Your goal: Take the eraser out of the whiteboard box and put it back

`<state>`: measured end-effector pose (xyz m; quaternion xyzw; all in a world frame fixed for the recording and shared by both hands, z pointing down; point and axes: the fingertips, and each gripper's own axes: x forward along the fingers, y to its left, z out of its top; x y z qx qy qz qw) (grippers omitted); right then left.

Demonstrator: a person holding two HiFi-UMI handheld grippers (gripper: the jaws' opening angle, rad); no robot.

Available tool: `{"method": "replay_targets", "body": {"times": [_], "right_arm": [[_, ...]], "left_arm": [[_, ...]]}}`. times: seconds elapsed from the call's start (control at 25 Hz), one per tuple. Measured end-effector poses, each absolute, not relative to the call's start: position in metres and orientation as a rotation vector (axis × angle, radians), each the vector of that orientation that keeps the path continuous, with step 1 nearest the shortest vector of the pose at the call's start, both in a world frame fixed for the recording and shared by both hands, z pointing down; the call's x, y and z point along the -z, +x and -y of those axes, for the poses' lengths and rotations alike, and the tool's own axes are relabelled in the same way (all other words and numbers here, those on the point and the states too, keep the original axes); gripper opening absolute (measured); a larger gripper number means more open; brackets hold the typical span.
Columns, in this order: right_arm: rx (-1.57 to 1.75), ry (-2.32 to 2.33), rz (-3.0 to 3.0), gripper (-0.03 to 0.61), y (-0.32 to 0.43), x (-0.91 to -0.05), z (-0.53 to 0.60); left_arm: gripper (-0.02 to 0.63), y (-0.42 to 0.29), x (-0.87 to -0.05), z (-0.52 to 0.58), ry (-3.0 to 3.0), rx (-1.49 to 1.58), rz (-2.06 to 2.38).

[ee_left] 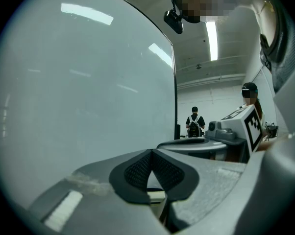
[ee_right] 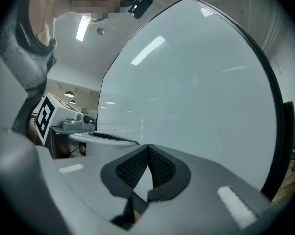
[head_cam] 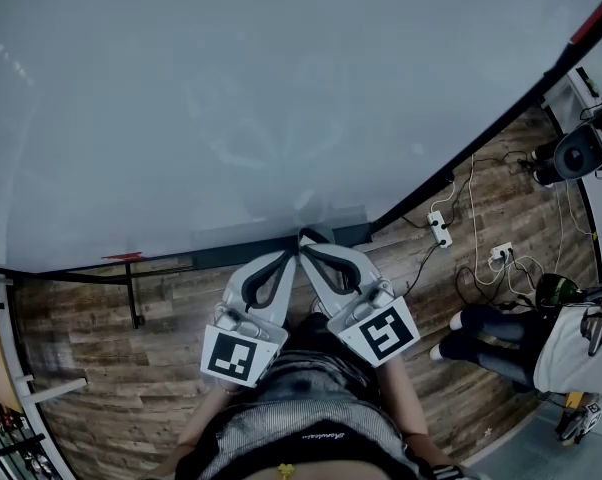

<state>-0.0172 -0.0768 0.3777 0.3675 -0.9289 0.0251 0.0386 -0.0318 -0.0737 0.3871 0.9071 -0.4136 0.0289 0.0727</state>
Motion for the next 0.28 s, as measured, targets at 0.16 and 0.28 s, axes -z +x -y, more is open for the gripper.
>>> {"method": "replay_targets", "body": {"times": [0.16,0.28], "right_arm": [[-0.074,1.123,2.842,0.0,-0.0187,-0.3792,0.074],[-0.068,1.121,2.837,0.0,-0.0187,-0.3808,0.075]], "left_arm": [[0.002,-0.0336,-0.3876,0.0716,2.725,-0.084,1.247],[0.002,-0.0335,-0.389,0.0717,2.72,-0.082,1.246]]}}
